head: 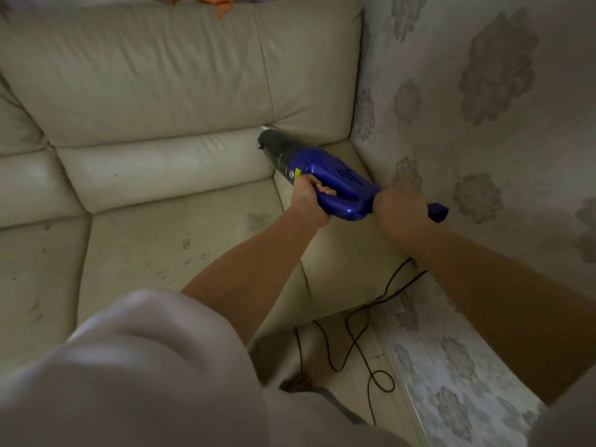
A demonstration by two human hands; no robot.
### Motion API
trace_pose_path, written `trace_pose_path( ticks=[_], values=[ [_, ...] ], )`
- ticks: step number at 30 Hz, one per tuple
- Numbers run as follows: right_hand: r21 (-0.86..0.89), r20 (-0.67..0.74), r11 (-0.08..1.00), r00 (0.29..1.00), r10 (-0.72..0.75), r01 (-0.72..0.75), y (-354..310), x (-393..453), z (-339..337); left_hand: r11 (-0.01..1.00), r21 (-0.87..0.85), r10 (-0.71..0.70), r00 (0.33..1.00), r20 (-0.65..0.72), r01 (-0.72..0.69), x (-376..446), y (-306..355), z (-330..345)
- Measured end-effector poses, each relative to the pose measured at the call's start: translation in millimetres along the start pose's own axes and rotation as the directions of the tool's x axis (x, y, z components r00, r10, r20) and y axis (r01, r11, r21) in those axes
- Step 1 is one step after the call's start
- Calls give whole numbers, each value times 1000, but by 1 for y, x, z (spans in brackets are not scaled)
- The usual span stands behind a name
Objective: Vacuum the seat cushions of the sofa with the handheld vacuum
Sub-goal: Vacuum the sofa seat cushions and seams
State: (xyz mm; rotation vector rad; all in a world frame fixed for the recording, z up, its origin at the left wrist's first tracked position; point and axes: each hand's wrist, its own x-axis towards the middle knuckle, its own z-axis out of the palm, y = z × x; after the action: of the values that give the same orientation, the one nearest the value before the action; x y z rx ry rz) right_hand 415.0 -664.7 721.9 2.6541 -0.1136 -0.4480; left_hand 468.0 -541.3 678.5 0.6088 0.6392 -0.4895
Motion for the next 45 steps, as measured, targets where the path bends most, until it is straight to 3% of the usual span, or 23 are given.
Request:
trace_pose_path(
  ticks=[9, 17, 28, 36, 45],
  values=[
    [-1, 75, 998, 995, -69, 70, -22, -24, 10, 996, 92, 12, 998, -62, -6, -18, 2, -21],
    [69, 104, 990, 986, -128, 121, -68, -60, 28, 991, 127, -30, 993, -118, 45, -38, 5, -79],
    [31, 21, 927, 927, -375, 375, -265, -92, -22, 997, 3, 77, 961, -266, -79, -90, 120, -265],
    [-46, 56, 896, 897, -439, 442, -401, -86, -53, 989, -45, 117, 944, -310, -138, -101, 206, -369],
    [-164, 96, 855, 870, -483, 493, -417, -73, -67, 966, -186, 117, 943, -310, -181, -97, 211, -383]
  ],
)
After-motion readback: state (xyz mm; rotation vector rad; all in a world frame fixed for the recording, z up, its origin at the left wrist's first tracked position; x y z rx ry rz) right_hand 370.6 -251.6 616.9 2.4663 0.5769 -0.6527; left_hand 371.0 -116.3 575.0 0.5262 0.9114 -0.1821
